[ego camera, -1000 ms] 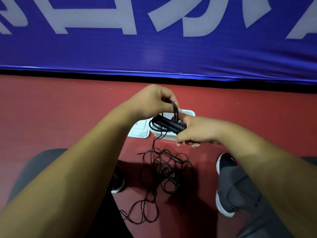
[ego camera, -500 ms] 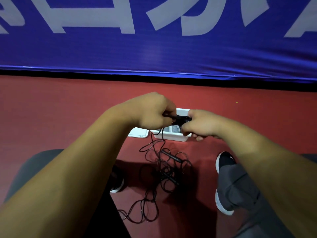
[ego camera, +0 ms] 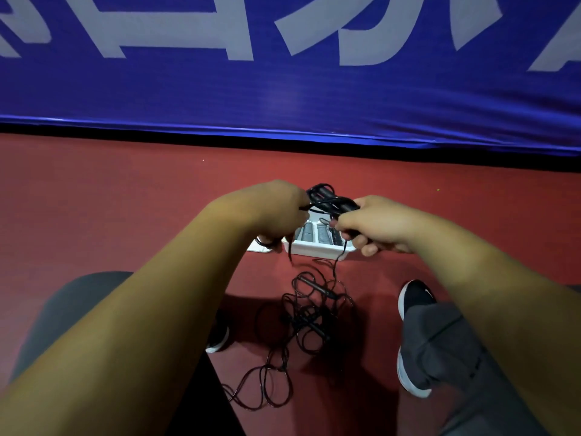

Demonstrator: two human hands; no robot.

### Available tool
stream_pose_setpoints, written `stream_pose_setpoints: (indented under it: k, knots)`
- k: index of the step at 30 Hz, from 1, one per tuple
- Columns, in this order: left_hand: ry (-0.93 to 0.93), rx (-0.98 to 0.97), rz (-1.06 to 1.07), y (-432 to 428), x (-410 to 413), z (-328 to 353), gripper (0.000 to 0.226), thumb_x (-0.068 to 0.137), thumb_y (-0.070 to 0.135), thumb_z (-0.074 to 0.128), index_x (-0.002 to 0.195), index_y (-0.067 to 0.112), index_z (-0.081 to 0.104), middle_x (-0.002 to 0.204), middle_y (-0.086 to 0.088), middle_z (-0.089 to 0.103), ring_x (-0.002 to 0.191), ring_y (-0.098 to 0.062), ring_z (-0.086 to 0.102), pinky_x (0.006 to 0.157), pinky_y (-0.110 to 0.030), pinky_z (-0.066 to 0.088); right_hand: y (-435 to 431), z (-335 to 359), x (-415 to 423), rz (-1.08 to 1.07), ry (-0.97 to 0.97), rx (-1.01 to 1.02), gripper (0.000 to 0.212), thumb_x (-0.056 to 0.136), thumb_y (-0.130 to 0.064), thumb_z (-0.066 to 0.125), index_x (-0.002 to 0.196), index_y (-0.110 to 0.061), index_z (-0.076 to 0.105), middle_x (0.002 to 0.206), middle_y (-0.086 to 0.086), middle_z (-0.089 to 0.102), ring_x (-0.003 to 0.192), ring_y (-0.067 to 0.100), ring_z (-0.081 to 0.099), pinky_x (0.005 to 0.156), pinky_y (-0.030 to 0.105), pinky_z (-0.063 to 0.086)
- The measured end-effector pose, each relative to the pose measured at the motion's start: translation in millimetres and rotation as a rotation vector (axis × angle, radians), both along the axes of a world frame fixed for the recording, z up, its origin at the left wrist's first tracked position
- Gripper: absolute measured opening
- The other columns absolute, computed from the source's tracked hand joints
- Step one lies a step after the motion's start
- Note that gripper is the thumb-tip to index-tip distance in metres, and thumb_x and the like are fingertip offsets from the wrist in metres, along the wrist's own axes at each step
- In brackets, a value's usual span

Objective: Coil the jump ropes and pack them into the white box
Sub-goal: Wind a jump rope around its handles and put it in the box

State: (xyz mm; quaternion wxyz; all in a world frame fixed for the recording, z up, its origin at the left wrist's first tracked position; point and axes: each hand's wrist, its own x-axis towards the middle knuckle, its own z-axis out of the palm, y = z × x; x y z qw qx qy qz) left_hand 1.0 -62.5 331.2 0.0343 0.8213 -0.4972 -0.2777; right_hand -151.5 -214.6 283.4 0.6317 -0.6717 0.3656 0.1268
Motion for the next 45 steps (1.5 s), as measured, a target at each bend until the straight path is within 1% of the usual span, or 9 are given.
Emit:
stream_pose_setpoints:
  k: [5,9,16,20,25,33,36,40,45]
  knots:
    - [0.249,-0.123,0.086,7,10,4,0.024,0.103,0.029,0.066,0.087,0.011,0.069,0.089,-0.008,0.078,0.076,-0.022,0.078,0.069,-0.044,0.066,-4,1,-10,0.204,0.219,0.071,0.022,0.094,-0.005,0.063,0.115,-0.003,0.062,0.078,0.010,0.056,0.053,0.014,0.034,0.044,0.024,0.028]
    - [0.230,-0.043,-0.037,13,13,9,0.020,0.090,0.039,0.082,0.084,0.021,0.077,0.076,0.003,0.074,0.065,-0.006,0.066,0.070,-0.027,0.057,-5,1,-13,0.225,0.249,-0.002,0.036,0.091,-0.005,0.064,0.125,0.008,0.062,0.078,0.011,0.059,0.052,0.015,0.037,0.043,0.024,0.027]
    - [0.275,0.016,-0.084,11,2,10,0.040,0.080,0.046,0.088,0.071,0.018,0.062,0.065,0.005,0.057,0.059,-0.011,0.050,0.062,-0.027,0.040,-2,9,-5,0.120,0.027,-0.172,0.025,0.097,-0.010,0.064,0.121,-0.007,0.066,0.095,0.017,0.080,0.049,0.013,0.043,0.043,0.024,0.036]
    - [0.466,-0.011,0.066,9,-1,4,0.026,0.096,0.022,0.076,0.082,0.006,0.061,0.075,-0.010,0.075,0.071,-0.027,0.078,0.067,-0.042,0.064,-2,10,-1,0.005,-0.111,-0.305,0.017,0.099,-0.010,0.065,0.115,-0.007,0.068,0.078,0.008,0.069,0.050,0.013,0.046,0.046,0.026,0.040]
    - [0.427,-0.132,0.144,3,-4,5,0.018,0.107,0.030,0.058,0.111,0.016,0.068,0.082,-0.012,0.079,0.063,-0.033,0.077,0.059,-0.041,0.065,-1,12,4,-0.215,-0.290,0.083,0.024,0.098,-0.002,0.058,0.121,0.001,0.063,0.079,0.008,0.054,0.054,0.012,0.032,0.044,0.023,0.022]
    - [0.608,-0.342,0.001,5,11,14,0.010,0.099,0.004,0.070,0.108,0.008,0.070,0.105,-0.016,0.077,0.100,-0.021,0.077,0.095,-0.035,0.058,-3,32,4,-0.302,-0.356,0.328,0.014,0.098,0.001,0.058,0.102,-0.012,0.063,0.077,0.005,0.054,0.054,0.008,0.030,0.039,0.019,0.017]
    - [0.442,-0.292,-0.037,9,15,15,0.019,0.091,0.006,0.079,0.102,0.022,0.077,0.092,-0.013,0.076,0.083,-0.016,0.077,0.083,-0.039,0.061,-2,38,-2,-0.215,-0.344,0.372,0.014,0.099,-0.002,0.061,0.093,-0.013,0.058,0.077,0.004,0.054,0.053,0.006,0.030,0.038,0.017,0.019]
    - [0.279,-0.271,-0.014,10,12,15,0.017,0.085,0.008,0.084,0.090,0.022,0.077,0.080,-0.009,0.075,0.072,-0.015,0.077,0.071,-0.050,0.065,2,41,-8,-0.122,-0.363,0.473,0.021,0.092,-0.025,0.073,0.096,-0.020,0.053,0.080,0.002,0.055,0.053,0.004,0.030,0.040,0.016,0.017]
    - [0.214,-0.307,-0.027,10,9,20,0.015,0.080,0.023,0.090,0.087,0.022,0.077,0.072,-0.003,0.074,0.066,-0.020,0.073,0.065,-0.035,0.060,-2,41,-3,-0.188,-0.351,0.471,0.047,0.090,-0.071,0.065,0.101,-0.028,0.050,0.078,0.000,0.052,0.052,0.004,0.025,0.039,0.016,0.013]
